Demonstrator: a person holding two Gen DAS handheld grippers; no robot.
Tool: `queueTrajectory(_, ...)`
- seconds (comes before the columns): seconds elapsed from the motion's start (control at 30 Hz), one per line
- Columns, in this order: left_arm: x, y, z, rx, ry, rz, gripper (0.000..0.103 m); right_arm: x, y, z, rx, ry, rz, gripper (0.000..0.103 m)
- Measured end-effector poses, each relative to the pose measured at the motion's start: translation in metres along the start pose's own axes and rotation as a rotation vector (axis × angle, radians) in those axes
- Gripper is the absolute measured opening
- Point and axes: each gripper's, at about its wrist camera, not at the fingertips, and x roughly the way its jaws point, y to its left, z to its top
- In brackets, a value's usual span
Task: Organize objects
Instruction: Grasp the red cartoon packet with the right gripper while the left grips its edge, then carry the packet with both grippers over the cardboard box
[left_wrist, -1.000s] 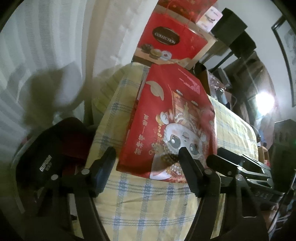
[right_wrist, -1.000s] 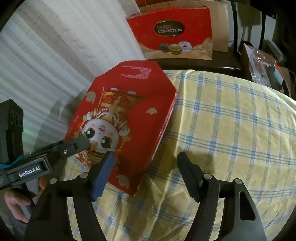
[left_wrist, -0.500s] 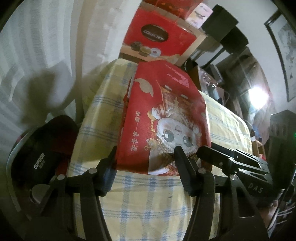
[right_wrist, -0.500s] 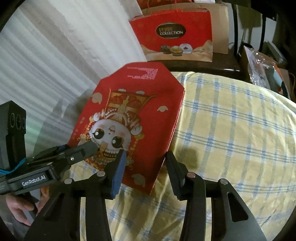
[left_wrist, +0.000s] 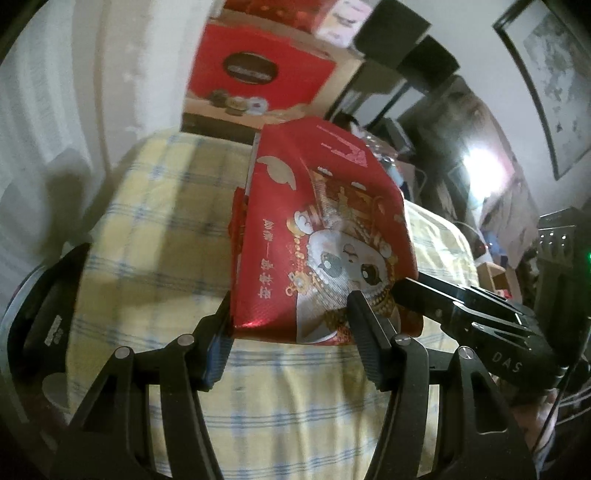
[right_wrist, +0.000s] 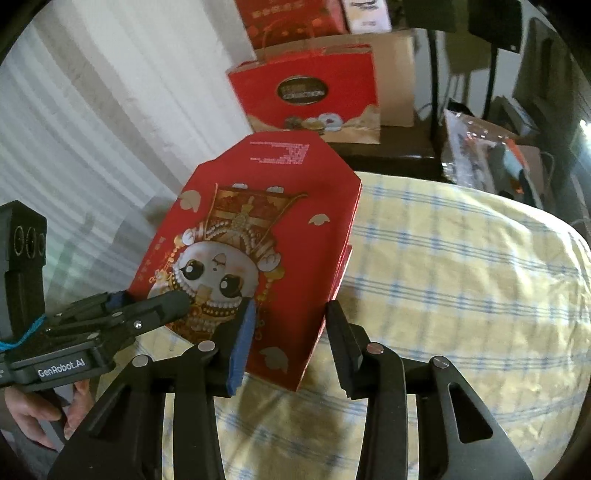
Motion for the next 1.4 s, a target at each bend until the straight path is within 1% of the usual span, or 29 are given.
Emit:
queueTrajectory(0.4, 0.016, -0.072, -0.006, 0.081, 0.015, -0.045, 0.056, -0.048, -0.051, -0.021, 0.062, -0.05, -0.048, 0.04)
queueTrajectory(1.0, 0.04, -0.192, -0.032, 0.208, 0.047, -0.128, 0.056, -0.128, -0.142, -0.056, 0.164, -0.119, -0.131, 0.04)
queueTrajectory(1.4, 0.056, -0.254, -0.051, 0.275, 0.083, -0.167, 0.056, -0.166, -0.194, -0.085, 0.227, -0.149, -0.174, 0.04)
